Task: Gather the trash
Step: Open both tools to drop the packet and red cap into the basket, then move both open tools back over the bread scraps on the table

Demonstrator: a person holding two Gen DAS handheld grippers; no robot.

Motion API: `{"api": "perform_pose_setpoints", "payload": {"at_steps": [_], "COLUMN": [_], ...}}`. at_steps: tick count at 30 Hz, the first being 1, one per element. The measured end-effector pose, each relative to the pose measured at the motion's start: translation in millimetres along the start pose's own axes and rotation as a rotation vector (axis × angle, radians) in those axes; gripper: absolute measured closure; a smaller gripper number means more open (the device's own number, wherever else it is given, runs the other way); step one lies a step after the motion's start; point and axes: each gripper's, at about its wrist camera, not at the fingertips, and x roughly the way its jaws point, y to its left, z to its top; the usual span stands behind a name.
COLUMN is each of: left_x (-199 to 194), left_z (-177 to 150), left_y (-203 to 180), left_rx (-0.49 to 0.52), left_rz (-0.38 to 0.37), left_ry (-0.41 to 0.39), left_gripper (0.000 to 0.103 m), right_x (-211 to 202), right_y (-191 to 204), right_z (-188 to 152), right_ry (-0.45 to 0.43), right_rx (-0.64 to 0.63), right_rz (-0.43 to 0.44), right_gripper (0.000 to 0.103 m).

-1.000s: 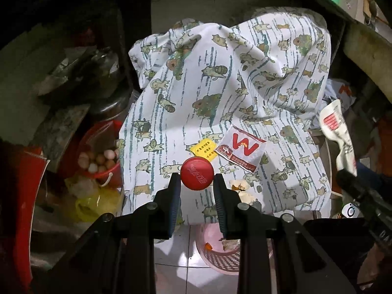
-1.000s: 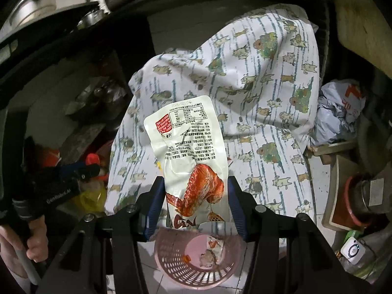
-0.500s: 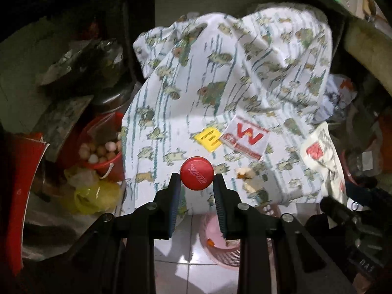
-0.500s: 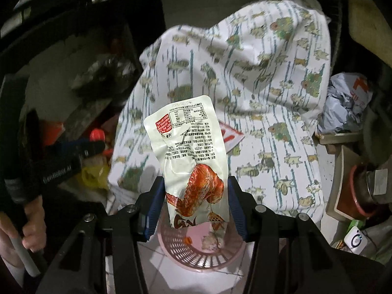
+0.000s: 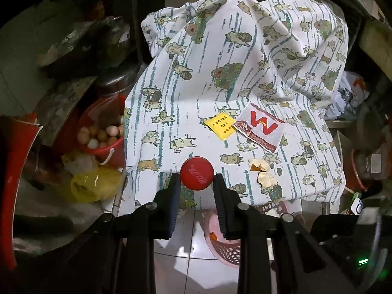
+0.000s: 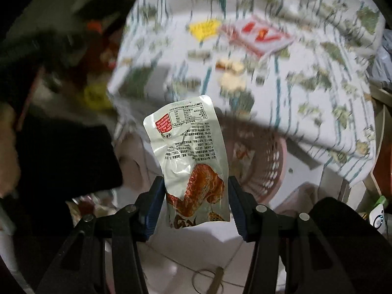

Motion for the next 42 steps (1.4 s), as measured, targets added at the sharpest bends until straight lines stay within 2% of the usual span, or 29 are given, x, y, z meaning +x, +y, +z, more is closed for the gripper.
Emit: {"api": "perform_pose_setpoints", "payload": {"at_steps": [5, 8, 11, 15, 19, 24, 29, 30, 31, 33, 37, 40, 42], "left_x": [11, 28, 53, 78, 96, 117, 153, 155, 155, 150, 137, 115, 96], "left_z": [-1, -6, -15, -30, -48, -66, -92, -93, -92, -90, -82, -77, -67], "left_y": [-7, -17, -28, -41, -45, -42, -44, -46, -48, -53, -55, -46, -41], "left_rx": [-0.010, -0.003, 0.024, 0.060, 0.064, 0.024, -0.003, 0.005, 0.015, 0.041, 0.049, 0.074, 0.079], "left_rz": [-0.062, -0.113, -0.099, -0.087, -0.114, -0.173, -0.159, -0.149, -0.139, -0.096, -0.077, 0.014, 0.016], "left_ry": [0.034, 0.088, 0.144, 0.202, 0.281, 0.372, 0.471, 0.465, 0.452, 0.423, 0.391, 0.323, 0.279], "left_gripper": [0.077, 0.077, 0.077, 0.077, 0.077, 0.077, 0.077, 0.074, 0.053, 0.030, 0.030, 0.030, 0.030], "right_x": [53, 74, 85, 91, 101, 87, 69, 66, 63, 57, 44, 19, -3], "right_y": [-27, -42, -59, -79, -80, -87, -91, -93, -94, -97, -97, -82, -69], "right_z": [-5, -3, -2, 1, 6, 12, 12, 14, 14, 14, 17, 11, 11], "right_ry": [0.118, 0.139, 0.105, 0.012, -0.001, -0.060, -0.073, -0.076, -0.084, -0.097, -0.123, -0.179, -0.230], "right_rx": [0.111, 0.146, 0.202, 0.315, 0.319, 0.362, 0.364, 0.363, 0.365, 0.374, 0.377, 0.343, 0.292], "right_rz": [-0.028, -0.071, -0.094, -0.066, -0.088, -0.097, -0.084, -0.089, -0.092, -0.095, -0.086, -0.153, -0.114], "right_gripper": [0.049, 0.049, 0.045, 0.038, 0.036, 0.035, 0.036, 0.037, 0.040, 0.042, 0.042, 0.043, 0.043]}}
